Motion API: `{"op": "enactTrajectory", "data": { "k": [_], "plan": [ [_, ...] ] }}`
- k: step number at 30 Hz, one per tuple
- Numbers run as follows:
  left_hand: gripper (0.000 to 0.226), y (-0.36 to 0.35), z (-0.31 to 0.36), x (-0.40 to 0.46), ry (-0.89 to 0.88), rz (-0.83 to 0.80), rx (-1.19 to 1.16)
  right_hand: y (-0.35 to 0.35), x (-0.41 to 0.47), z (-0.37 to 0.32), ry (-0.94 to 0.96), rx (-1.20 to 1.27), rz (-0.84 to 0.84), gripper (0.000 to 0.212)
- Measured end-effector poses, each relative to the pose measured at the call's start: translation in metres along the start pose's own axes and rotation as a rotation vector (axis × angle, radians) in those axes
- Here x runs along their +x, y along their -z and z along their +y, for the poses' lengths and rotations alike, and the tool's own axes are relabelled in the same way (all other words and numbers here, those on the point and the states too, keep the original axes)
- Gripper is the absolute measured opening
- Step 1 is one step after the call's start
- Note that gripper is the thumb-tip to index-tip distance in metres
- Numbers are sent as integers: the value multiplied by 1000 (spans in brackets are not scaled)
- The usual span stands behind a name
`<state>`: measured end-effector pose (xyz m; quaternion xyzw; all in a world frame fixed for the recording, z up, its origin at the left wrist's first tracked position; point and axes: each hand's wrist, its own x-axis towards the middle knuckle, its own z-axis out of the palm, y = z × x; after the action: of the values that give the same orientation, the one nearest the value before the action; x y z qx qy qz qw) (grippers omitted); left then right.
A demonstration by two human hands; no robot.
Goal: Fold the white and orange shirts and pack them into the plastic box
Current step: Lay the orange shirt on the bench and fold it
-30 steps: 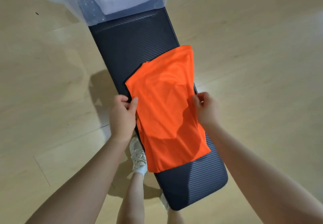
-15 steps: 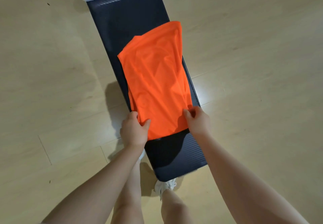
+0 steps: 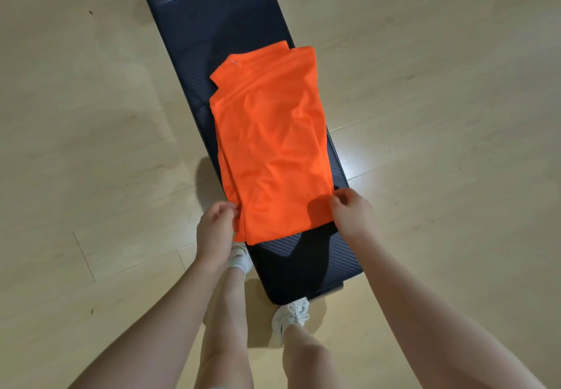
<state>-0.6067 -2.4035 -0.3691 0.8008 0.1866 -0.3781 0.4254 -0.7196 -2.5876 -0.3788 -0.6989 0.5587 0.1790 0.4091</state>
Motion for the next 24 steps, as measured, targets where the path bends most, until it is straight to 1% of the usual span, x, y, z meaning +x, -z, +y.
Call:
{"op": "enactTrajectory", "data": {
  "k": [3, 5, 7, 9, 10, 13, 15, 17, 20, 23, 24],
  "plan": [
    [27, -10, 8, 3, -160, 51, 212, 0, 15, -26, -2, 46, 49, 26],
    [25, -18, 11, 6, -253, 54, 324, -4, 24, -39, -22, 120, 37, 26],
    [21, -21, 10, 10, -296, 48, 345, -6, 32, -46, -12, 171, 45, 16],
    [23, -17, 5, 12, -299, 71, 311, -4, 37, -48, 5, 161, 71, 2],
    [23, -13, 1, 13, -284, 83, 308, -3, 39, -48, 6, 122, 65, 3],
    [9, -3, 1, 16, -178, 85, 319, -3, 42, -51, -12, -116, -47, 16],
    [21, -2, 16, 22, -179, 105, 261, -1, 47, -61, -20, -159, -18, 21],
    [26, -4, 41, 35, -255, 141, 198, 2, 57, -78, 7, -69, 65, 27],
    [32, -12, 81, 77, -378, 217, 258, 6, 85, -112, 35, 90, 129, 34],
    [37, -19, 114, 122, -359, 223, 336, 7, 114, -145, 49, 197, 127, 33],
    [36, -20, 123, 131, -354, 208, 366, 8, 122, -154, 77, 202, 122, 29]
  ]
}}
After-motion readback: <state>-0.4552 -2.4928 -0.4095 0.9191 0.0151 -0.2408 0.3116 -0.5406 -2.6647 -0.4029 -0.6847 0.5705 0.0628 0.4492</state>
